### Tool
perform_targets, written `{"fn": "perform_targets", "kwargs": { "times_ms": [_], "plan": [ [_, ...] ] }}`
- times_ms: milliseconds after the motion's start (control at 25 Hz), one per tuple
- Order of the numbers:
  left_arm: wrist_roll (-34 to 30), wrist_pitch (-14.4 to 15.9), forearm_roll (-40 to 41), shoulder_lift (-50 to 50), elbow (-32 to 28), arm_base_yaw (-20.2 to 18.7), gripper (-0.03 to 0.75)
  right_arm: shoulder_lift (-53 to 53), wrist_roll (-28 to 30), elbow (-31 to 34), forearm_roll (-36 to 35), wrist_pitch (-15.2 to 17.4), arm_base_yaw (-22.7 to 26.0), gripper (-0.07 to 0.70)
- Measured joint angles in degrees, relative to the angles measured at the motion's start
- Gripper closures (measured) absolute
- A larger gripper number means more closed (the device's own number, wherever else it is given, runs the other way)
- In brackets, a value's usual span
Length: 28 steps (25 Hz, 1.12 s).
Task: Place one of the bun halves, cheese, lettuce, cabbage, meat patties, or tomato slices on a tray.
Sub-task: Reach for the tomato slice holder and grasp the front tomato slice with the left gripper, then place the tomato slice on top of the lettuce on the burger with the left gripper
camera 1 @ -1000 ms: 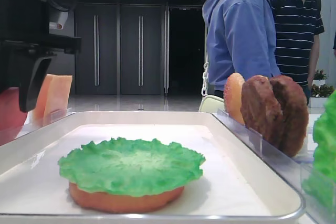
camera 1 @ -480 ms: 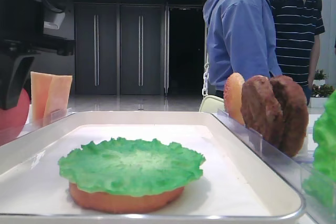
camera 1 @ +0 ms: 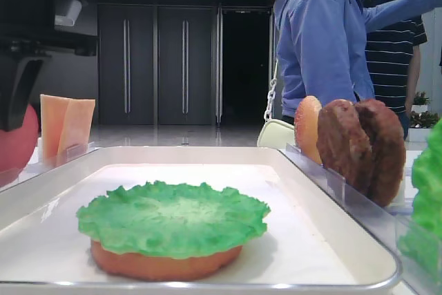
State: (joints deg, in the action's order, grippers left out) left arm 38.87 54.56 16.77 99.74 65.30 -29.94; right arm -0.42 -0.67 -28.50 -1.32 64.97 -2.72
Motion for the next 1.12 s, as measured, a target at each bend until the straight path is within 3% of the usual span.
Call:
{"fn": "perform_targets", "kwargs": {
  "times_ms": [480, 760, 1120],
  "plan": [
    [-0.25, 0.33, -4.21, -6.39, -0.44, 0.00, 0.660, 0.00, 0.00, 0.00, 0.00, 0.00, 0.00, 0.107],
    [-1.16, -3.82, -8.48, -11.50, -5.62, 0.00, 0.660, 0.00, 0.00, 0.00, 0.00, 0.00, 0.00, 0.107],
    [-8.57, -10.22, -20.95, -18.24, -12.41, 0.00, 0.661, 0.00, 0.00, 0.00, 0.00, 0.00, 0.00, 0.107]
  ]
}}
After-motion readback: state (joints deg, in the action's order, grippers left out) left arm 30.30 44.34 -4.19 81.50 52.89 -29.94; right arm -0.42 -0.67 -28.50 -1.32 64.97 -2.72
